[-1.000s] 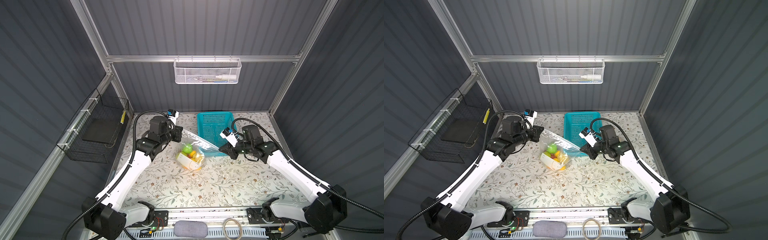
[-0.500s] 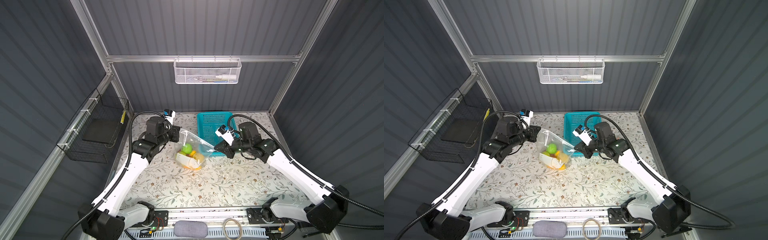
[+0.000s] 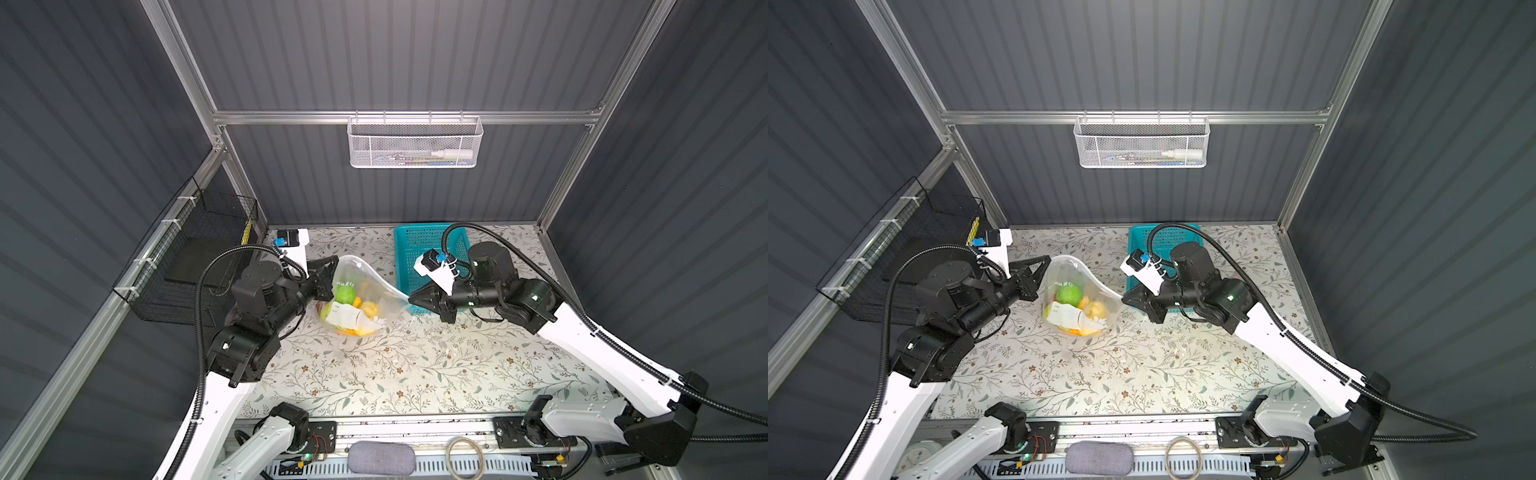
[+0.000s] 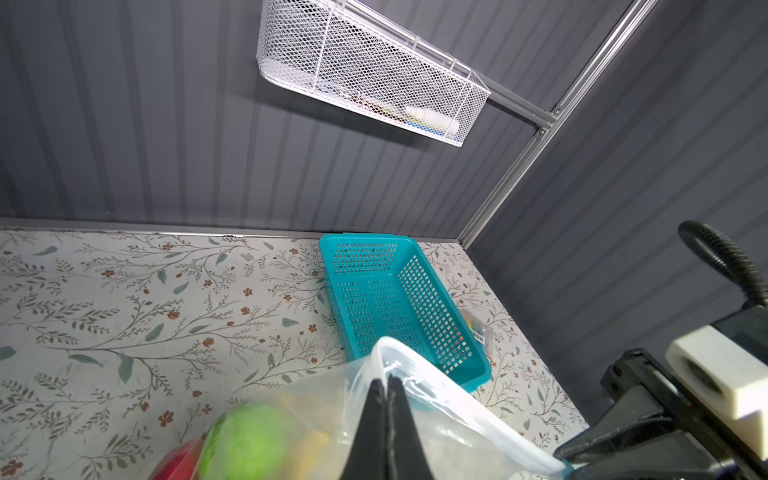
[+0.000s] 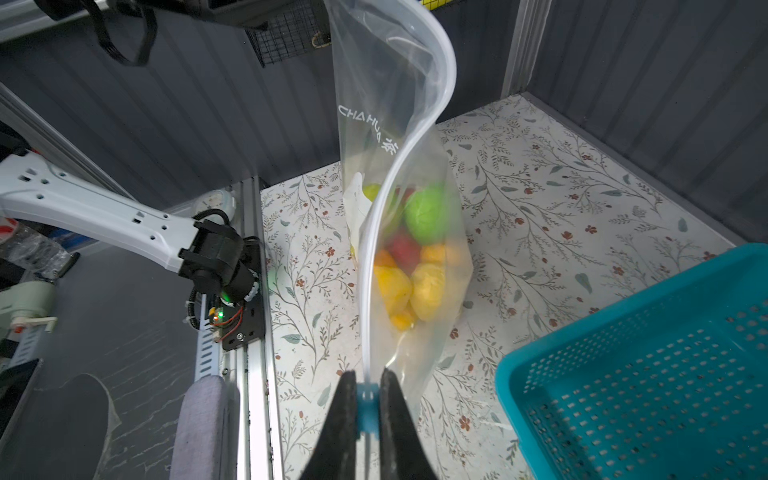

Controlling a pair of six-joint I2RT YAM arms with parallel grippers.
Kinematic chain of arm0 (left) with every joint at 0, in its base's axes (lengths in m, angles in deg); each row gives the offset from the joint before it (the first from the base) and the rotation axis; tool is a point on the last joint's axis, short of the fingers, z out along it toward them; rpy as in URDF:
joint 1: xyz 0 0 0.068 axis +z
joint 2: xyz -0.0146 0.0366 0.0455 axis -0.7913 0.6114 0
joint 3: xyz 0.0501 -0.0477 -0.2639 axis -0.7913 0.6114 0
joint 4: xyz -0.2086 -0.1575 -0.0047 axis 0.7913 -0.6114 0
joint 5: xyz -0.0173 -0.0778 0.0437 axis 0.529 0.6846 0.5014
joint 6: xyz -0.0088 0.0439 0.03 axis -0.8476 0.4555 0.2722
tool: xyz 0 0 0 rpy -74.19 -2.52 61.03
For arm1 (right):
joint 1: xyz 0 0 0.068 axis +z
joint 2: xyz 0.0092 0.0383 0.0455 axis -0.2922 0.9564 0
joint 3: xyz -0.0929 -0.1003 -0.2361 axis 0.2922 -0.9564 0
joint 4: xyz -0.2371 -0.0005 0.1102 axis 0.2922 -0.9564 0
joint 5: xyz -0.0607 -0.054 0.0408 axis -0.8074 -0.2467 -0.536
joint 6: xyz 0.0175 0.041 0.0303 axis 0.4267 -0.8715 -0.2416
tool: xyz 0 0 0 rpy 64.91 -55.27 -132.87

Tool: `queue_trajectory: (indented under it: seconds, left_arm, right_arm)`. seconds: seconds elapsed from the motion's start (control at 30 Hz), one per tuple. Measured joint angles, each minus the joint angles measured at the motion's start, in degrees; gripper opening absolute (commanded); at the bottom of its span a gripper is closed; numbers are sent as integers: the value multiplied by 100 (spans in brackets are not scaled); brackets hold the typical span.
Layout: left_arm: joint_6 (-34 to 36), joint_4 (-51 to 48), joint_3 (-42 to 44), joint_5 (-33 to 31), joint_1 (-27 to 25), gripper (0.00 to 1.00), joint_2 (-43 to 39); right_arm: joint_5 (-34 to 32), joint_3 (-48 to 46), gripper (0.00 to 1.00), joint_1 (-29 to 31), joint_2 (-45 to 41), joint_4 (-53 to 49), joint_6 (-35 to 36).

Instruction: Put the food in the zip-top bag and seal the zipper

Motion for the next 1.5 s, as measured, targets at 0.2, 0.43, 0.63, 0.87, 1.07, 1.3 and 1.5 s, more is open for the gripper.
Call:
queue_trajectory:
  seconds: [0.2,0.43,0.63,0.87,1.07,1.3,1.5]
  left_arm:
    - [-214,-35,566,-566,0,0,-201]
    - [-181,201,662,-1377,0,72,721]
    - [-201,68,426,-1849,0,100,1279]
    - [-254,-179,247,-2271,0,100,1080]
    - [-319,-444,286,-2468,0,100,780]
    - [-306,-573,339,-2564,0,100,728]
    - [-225,-457,564,-2680,0,100,743]
  right_arm:
    - [72,-450,4,2,236,748,-595]
    - [-326,-396,3,-238,1261,1633,-1270]
    - [-605,249,3,-708,2396,2076,-1565]
    - [-1266,2081,3,-881,4140,1941,-1436]
    - [-2063,3654,5,-946,5440,1311,-1204]
    - [-2531,4347,20,-1010,6129,824,-953]
    - [-2546,4181,51,-1034,5912,844,-839]
